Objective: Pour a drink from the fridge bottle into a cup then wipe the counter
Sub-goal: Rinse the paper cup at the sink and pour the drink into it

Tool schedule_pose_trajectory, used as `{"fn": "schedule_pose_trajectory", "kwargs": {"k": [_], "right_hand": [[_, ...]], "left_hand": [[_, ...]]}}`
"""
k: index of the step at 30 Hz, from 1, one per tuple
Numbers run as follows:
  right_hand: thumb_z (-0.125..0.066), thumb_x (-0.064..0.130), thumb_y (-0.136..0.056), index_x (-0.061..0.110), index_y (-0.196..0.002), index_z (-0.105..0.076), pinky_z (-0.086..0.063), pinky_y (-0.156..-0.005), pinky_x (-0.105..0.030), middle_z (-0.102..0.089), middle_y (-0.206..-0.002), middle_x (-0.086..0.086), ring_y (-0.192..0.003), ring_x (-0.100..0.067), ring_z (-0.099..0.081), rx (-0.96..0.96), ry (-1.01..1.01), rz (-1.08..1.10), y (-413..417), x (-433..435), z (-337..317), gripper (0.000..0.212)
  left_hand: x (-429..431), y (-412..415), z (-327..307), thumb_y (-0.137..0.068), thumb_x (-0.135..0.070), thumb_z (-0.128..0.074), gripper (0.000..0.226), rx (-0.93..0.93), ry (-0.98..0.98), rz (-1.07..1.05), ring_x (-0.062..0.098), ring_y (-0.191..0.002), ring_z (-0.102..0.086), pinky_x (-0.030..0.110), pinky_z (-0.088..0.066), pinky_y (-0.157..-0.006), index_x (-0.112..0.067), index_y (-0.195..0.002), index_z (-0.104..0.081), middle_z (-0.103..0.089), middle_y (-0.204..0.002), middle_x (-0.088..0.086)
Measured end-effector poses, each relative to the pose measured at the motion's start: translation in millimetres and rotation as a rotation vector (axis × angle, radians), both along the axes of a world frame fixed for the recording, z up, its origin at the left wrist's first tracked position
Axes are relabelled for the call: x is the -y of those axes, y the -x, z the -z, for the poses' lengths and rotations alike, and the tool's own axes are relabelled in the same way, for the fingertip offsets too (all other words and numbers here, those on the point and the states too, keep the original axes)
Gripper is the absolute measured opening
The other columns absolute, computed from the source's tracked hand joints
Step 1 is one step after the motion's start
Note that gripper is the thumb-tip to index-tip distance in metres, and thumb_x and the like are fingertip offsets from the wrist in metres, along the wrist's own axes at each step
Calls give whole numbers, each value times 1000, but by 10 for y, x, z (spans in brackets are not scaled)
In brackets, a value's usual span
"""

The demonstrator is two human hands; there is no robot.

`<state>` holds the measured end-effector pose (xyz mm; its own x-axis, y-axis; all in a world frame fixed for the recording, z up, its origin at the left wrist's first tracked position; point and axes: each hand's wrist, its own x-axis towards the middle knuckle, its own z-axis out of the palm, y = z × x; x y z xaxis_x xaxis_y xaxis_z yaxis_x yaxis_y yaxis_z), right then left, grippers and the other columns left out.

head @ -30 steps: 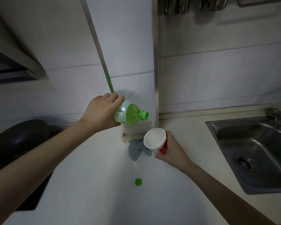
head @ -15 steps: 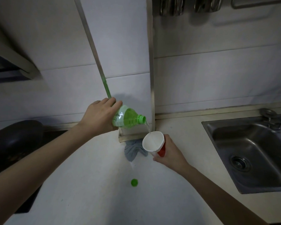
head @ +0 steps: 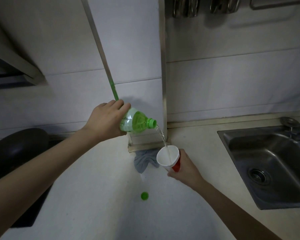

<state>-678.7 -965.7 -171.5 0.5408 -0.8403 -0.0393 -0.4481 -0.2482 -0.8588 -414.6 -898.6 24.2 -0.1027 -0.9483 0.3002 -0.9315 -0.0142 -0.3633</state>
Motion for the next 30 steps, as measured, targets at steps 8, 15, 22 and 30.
{"fn": "schedule_pose_trajectory", "kwargs": {"k": [8,15,22,30], "right_hand": [[-87,17,-58,22,-127,-39,-48,-87,-27,-49,-122,5,-112,-14,-50,2,-6,22,44,16,131,84],[-88,15,-57,21,-128,-39,-50,-89,-29,-49,-124,4,-113,-15,-50,4,-44,34,91,49,255,86],[-88,15,-58,24,-127,-39,-46,-85,-22,-49,-123,6,-112,-13,-49,13,-52,18,96,2,328,85],[-87,17,-58,25,-126,-39,-45,-86,-22,-50,-122,6,-112,-12,-50,8,-45,-5,87,-34,386,83]], "left_hand": [[19,2,-44,-55,-51,-83,70,17,24,5,25,-77,-57,29,-36,-60,-16,-110,-56,-58,-93,1],[5,24,-105,-53,-49,-85,72,31,21,5,25,-77,-58,28,-33,-60,-16,-109,-55,-58,-93,2],[2,32,-130,-55,-46,-84,70,33,22,12,27,-78,-58,28,-32,-60,-15,-111,-55,-58,-94,4],[0,31,-147,-53,-45,-85,70,42,27,16,26,-77,-58,27,-32,-60,-15,-109,-56,-58,-92,3]]}}
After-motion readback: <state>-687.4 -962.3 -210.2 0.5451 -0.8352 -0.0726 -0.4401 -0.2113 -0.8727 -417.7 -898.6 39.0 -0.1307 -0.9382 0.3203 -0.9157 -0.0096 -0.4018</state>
